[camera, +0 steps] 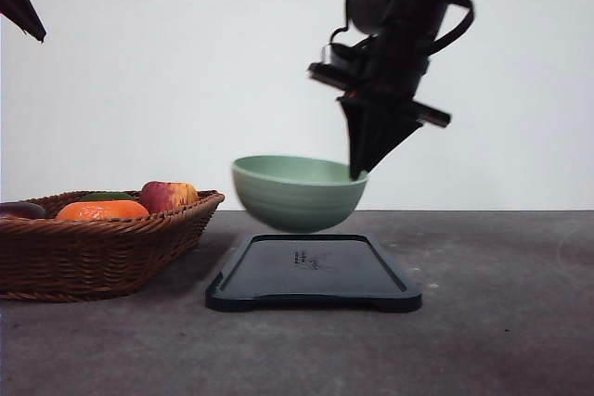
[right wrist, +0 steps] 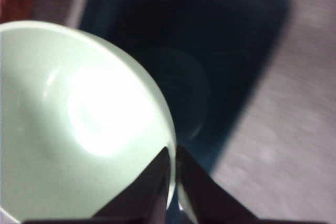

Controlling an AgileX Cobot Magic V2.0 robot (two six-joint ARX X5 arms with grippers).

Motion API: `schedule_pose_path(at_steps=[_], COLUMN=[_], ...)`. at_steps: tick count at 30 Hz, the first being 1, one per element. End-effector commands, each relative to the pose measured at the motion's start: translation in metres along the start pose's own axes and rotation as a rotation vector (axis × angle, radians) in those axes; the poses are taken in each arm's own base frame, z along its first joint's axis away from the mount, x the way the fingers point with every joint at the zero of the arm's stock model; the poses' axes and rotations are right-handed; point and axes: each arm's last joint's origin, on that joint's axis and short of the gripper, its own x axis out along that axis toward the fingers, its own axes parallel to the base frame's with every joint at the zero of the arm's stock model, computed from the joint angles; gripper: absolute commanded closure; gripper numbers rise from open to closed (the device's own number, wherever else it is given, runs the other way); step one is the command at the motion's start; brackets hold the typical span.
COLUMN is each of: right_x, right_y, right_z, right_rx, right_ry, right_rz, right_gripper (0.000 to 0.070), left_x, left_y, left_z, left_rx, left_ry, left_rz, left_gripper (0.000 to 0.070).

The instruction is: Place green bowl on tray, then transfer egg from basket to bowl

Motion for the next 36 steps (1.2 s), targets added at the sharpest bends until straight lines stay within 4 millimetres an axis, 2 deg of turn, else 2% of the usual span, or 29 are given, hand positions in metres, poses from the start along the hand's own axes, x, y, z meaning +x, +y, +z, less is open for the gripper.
schedule_pose_path(at_steps=[1, 4, 18, 19, 23, 25, 29, 36], right_x=[0.010, 0.017, 0.023, 0.023, 0.024, 0.022, 0.007, -0.053], right_y=[-0.002, -0.003, -0.006, -0.006, -0.005, -0.005, -0.002, 0.010], right_z=[0.006, 0.006, 0.006, 0.005, 0.005, 0.005, 0.008, 0.010], right_rx=[0.018, 0.019, 0.018, 0.019, 0.020, 0.023, 0.005, -0.100], right_ry=[0.001, 0.013, 0.031, 0.034, 0.036, 0.034, -0.006, -0.223], right_rz=[-0.008, -0.045, -0.067, -0.068, -0.067, -0.067, -0.066, -0.134], right_gripper=[0.0699, 0.0699, 0.0673, 0.0665, 0.0533, 0.0517, 0.0517, 0.0517], left_x=[-0.002, -0.002, -0.002, -0.002, -0.002, -0.002, -0.002, -0.002], left_y=[-0.002, -0.002, -0.002, -0.002, -0.002, -0.002, -0.002, -0.002], left_z=[0.007, 0.006, 0.006, 0.006, 0.006, 0.006, 0.006, 0.006], left_rx=[0.016, 0.015, 0.015, 0.015, 0.014, 0.014, 0.013, 0.013], left_ry=[-0.022, -0.019, -0.019, -0.019, -0.019, -0.019, -0.018, -0.016], left_rz=[-0.007, -0.007, -0.007, -0.007, -0.007, -0.007, -0.007, -0.006], left_gripper=[0.0304, 0.0304, 0.0304, 0.0304, 0.0304, 0.0304, 0.0304, 0.0304])
